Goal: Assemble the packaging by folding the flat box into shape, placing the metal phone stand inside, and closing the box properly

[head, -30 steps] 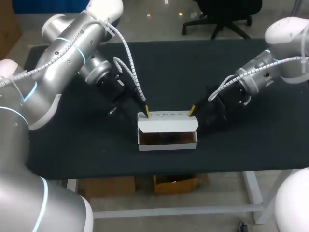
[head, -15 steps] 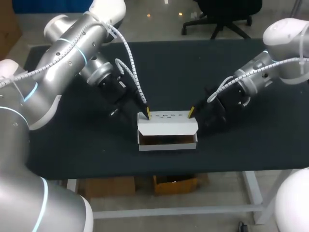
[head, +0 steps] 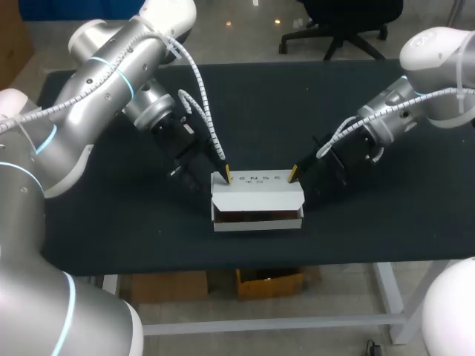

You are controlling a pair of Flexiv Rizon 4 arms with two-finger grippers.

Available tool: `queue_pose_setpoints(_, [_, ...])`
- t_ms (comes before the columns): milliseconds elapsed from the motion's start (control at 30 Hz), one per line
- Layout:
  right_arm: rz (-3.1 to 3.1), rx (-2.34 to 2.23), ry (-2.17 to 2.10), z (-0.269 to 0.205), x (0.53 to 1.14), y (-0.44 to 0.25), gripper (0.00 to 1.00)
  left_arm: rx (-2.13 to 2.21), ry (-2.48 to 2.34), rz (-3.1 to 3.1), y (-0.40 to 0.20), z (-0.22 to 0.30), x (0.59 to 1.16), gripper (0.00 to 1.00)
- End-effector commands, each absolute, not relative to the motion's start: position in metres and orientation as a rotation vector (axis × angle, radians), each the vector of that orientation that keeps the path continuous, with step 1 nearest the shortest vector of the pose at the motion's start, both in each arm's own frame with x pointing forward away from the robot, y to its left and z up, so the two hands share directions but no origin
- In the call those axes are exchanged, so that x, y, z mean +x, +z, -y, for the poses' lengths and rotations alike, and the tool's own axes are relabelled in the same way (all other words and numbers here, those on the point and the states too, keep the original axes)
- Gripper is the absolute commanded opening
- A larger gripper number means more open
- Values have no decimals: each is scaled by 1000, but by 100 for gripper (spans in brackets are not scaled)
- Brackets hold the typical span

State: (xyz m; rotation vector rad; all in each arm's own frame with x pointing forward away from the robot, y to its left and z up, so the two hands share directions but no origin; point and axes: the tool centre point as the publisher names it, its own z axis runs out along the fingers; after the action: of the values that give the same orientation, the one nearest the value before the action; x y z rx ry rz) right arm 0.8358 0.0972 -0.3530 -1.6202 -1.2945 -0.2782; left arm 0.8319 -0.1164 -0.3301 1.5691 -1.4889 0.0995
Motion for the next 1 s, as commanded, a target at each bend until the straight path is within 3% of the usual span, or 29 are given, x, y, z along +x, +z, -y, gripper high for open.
queue_pose_setpoints(33, [1298,-1624,-279,-99,835,-353,42,1584,107,1506,-325,117,830,63])
queue_pose_setpoints(700, [1311,-1634,-278,-97,838,-353,44,1688,222,1630,-289,108,835,72])
queue_pose_setpoints(800, [1313,-1633,-279,-97,838,-353,44,1688,293,1681,-277,104,837,78])
queue_pose_setpoints(867, [1313,-1633,-280,-97,838,-353,44,1696,332,1728,-269,102,838,92])
queue_pose_setpoints(933, [1314,-1633,-280,-97,839,-353,44,1654,386,1791,-261,102,840,100])
queue_pose_setpoints(1000, [1313,-1633,-281,-97,839,-353,44,1625,424,1857,-254,105,840,100])
